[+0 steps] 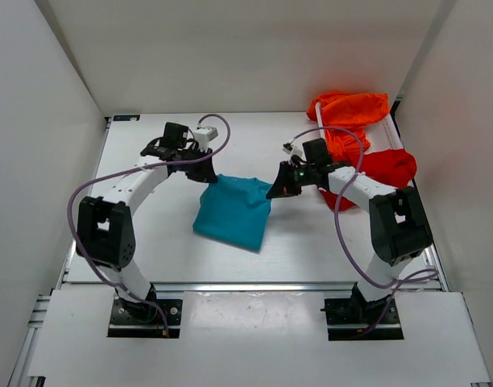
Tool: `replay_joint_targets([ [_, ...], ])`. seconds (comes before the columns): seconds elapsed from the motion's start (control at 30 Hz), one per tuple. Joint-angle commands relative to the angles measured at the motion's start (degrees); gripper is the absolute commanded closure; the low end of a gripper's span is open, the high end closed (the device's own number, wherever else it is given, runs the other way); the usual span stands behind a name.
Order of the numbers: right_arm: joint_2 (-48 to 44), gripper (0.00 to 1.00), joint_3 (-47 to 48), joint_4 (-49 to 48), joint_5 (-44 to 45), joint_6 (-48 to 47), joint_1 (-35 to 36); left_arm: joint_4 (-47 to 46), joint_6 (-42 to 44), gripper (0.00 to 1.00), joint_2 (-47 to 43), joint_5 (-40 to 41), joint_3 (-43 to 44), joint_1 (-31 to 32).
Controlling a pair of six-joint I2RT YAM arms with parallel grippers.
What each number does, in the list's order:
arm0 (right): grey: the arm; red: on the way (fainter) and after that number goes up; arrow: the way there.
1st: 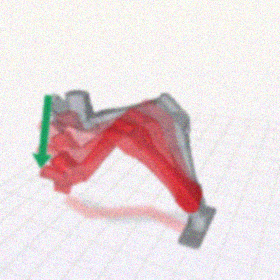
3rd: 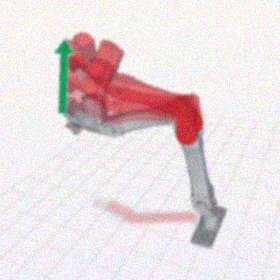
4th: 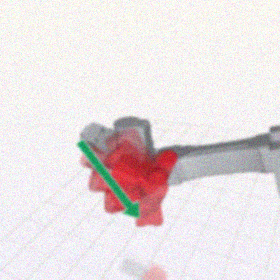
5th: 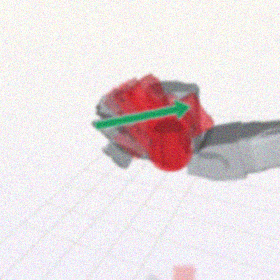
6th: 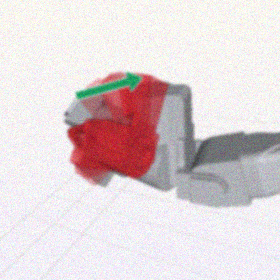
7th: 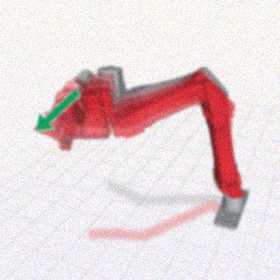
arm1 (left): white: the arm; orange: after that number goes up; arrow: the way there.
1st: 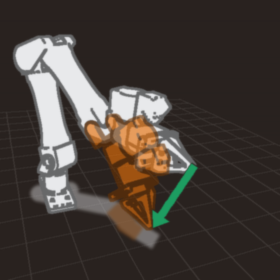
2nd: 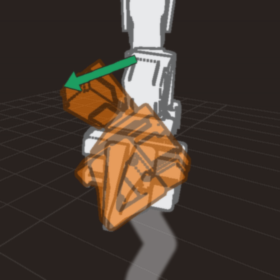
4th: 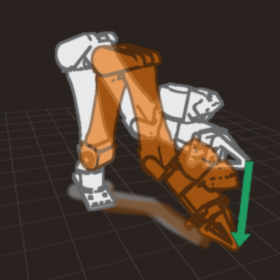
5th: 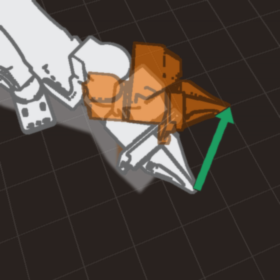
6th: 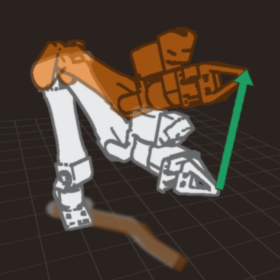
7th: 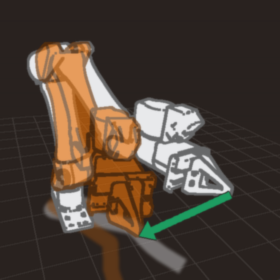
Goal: Fold and stack the t-shirts
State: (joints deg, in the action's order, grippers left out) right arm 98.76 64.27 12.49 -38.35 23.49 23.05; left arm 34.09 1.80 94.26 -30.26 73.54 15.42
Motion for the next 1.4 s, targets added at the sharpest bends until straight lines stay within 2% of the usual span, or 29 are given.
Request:
replay_joint_targets([
  [0.0, 1.8, 1.0, 2.2, -5.3, -0.9, 1.8, -2.0, -5.6, -1.3, 1.0, 3.3, 1.8, 4.2, -0.6],
  [0.17, 7.9, 0.99, 5.3, -8.4, -1.5, 1.9, -4.5, -9.3, -3.4, 0.97, 11.9, 5.0, 8.4, -1.9],
  [0.3, 14.4, 0.85, 10.3, -8.0, 1.2, 1.4, -6.2, -11.5, -3.3, 0.93, 16.1, 8.4, 11.2, -2.2],
  [0.37, 17.9, 0.72, 14.7, -7.5, 2.7, 1.1, -7.0, -12.0, -3.0, 0.83, 18.7, 9.9, 12.5, -1.9],
  [0.4, 18.9, 0.71, 16.1, -6.5, 3.2, 0.8, -7.3, -12.4, -3.1, 0.79, 19.1, 11.4, 13.5, -2.0],
  [0.43, 20.6, 0.7, 19.1, -4.9, 4.0, 0.0, -7.2, -12.7, -2.9, 0.71, 20.1, 12.1, 13.9, -2.1],
  [0.57, 23.7, 0.75, 29.3, 1.8, 8.8, -3.4, -6.6, -13.0, -4.4, 0.42, 21.8, 16.5, 16.7, -2.8],
  [0.63, 23.1, 0.76, 30.4, 3.2, 9.6, -4.1, -6.2, -12.3, -4.1, 0.22, 21.5, 17.9, 17.7, -2.9],
  [0.83, 15.0, 0.75, 28.4, 8.5, 11.4, -7.7, -5.0, -8.9, -1.9, 0.02, 16.1, 17.4, 15.4, -2.9],
  [0.97, 4.1, 0.72, 22.5, 12.2, 17.4, -11.6, -3.5, -6.8, 1.2, 0.01, 13.0, 15.7, 9.9, -1.7],
  [1.1, -6.2, 0.7, 14.4, 13.0, 18.0, -9.6, -4.0, -1.9, 0.1, 0.02, 16.7, 12.0, 9.6, -2.5],
  [1.27, -12.7, 0.7, 10.1, 16.2, 20.2, -9.3, -4.5, 1.2, 0.2, 0.02, 20.8, 5.1, 8.1, -2.9],
  [1.37, -14.3, 0.69, 10.5, 18.4, 21.5, -9.3, -4.1, -1.8, 0.7, 0.02, 18.9, 8.3, 5.0, -0.1],
])
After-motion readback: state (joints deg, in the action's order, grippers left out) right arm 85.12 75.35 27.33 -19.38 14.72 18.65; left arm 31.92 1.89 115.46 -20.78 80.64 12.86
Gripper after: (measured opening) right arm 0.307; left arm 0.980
